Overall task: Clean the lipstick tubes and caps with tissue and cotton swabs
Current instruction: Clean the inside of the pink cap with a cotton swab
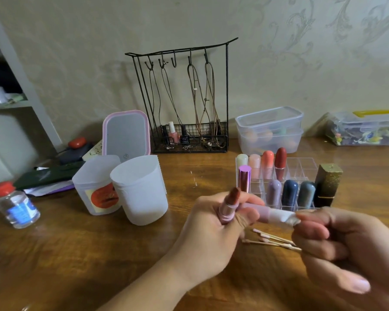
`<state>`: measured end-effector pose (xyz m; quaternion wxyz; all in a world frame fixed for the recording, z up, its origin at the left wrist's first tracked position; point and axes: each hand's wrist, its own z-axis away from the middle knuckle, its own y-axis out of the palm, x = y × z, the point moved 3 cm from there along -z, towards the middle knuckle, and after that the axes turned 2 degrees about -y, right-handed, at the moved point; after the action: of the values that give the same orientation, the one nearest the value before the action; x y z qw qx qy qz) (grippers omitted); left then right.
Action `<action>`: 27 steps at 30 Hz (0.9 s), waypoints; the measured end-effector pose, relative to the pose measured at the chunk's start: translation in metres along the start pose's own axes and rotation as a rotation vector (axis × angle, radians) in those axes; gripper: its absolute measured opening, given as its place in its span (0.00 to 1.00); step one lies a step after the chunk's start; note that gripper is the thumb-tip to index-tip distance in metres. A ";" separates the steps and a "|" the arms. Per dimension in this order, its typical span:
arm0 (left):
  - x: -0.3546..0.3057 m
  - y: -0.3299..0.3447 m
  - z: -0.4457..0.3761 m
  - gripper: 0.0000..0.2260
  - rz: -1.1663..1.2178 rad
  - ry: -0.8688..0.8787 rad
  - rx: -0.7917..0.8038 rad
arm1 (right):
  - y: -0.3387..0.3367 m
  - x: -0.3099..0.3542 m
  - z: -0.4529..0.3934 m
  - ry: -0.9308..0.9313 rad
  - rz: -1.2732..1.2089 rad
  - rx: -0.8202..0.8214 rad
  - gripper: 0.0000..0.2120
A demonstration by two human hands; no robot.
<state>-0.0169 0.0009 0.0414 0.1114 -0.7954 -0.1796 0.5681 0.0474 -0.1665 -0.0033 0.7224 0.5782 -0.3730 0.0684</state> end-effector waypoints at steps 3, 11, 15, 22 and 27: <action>0.009 -0.011 -0.006 0.10 0.155 -0.082 -0.106 | 0.011 0.007 0.002 -0.058 -0.021 -0.036 0.20; 0.016 -0.019 -0.009 0.13 0.626 -0.228 -0.249 | 0.039 -0.007 0.009 -0.425 2.090 -0.326 0.11; 0.019 -0.012 -0.007 0.13 0.526 -0.248 -0.217 | 0.031 -0.022 -0.003 -0.473 2.417 -0.263 0.13; 0.013 -0.005 -0.002 0.15 0.536 -0.275 -0.137 | 0.044 -0.006 0.009 -0.752 1.780 -0.487 0.17; 0.003 0.015 0.006 0.18 0.695 -0.280 0.110 | 0.050 -0.008 0.003 -0.755 1.295 -0.326 0.26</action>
<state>-0.0198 -0.0114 0.0312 -0.0712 -0.7164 0.1182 0.6839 0.0139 -0.1509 0.0314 0.4379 0.1144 -0.8642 0.2198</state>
